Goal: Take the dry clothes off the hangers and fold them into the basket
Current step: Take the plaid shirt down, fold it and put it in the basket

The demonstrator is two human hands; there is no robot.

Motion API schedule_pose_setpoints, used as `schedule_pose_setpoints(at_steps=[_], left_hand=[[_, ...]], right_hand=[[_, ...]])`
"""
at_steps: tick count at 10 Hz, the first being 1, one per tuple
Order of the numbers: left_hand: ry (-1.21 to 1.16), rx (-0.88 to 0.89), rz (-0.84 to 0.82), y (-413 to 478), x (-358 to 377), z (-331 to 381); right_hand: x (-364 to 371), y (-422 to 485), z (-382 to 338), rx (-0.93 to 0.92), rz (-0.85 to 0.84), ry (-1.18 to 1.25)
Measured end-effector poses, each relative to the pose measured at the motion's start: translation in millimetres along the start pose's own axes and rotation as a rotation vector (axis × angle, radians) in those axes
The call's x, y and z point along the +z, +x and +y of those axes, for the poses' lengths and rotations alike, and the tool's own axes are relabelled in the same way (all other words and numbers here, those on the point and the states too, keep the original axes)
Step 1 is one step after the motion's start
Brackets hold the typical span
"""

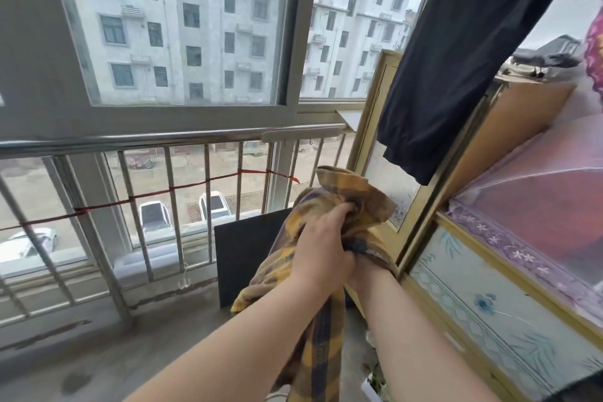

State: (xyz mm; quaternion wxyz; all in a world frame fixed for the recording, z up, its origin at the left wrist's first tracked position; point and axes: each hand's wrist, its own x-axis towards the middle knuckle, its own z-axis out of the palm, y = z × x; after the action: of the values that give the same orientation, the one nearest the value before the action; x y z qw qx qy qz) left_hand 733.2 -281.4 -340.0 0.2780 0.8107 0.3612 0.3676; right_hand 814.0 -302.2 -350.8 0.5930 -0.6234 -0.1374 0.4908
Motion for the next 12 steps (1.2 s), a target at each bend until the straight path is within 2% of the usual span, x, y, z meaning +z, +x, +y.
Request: schedule_pose_setpoints(at_steps=[1,2,3,4,5,6,7,8,9,10,11,12], left_hand=[[-0.019,-0.21,-0.016,10,-1,-7],[-0.189,-0.364,-0.038,13,1,-20],[-0.911,-0.791,0.085,24,-16,-23],[-1.556,-1.079,0.324,40,-41,-45],[-1.839,-1.097,0.495,37,-54,-70],[-2.013,-1.004,0.395,32,-67,-60],[-2.062,-0.889,0.274,43,-76,-28],[-2.171,-0.797,0.251,53,-68,-7],[-2.167,-0.839,0.181,42,-38,6],[-2.102,-0.999,0.227,23,-8,5],[-2.096,-1.093,0.304,16,-1,1],[-2.06,-1.106,0.326,18,-5,0]], right_hand=[[-4,32,10,0.089,-0.002,0.128],[-4,26,18,0.055,-0.03,0.227],[-14,25,20,-0.048,0.021,0.157],[-22,22,19,-0.034,0.087,0.072],[-24,18,21,0.001,0.109,0.048],[-26,23,25,0.008,0.128,0.039],[-23,28,25,0.012,0.147,0.082],[-14,29,25,0.015,0.142,0.191],[-1,29,24,-0.012,0.058,0.334],[10,22,22,-0.002,-0.123,0.612],[11,20,24,0.029,-0.186,0.752],[8,22,22,0.026,-0.229,0.806]])
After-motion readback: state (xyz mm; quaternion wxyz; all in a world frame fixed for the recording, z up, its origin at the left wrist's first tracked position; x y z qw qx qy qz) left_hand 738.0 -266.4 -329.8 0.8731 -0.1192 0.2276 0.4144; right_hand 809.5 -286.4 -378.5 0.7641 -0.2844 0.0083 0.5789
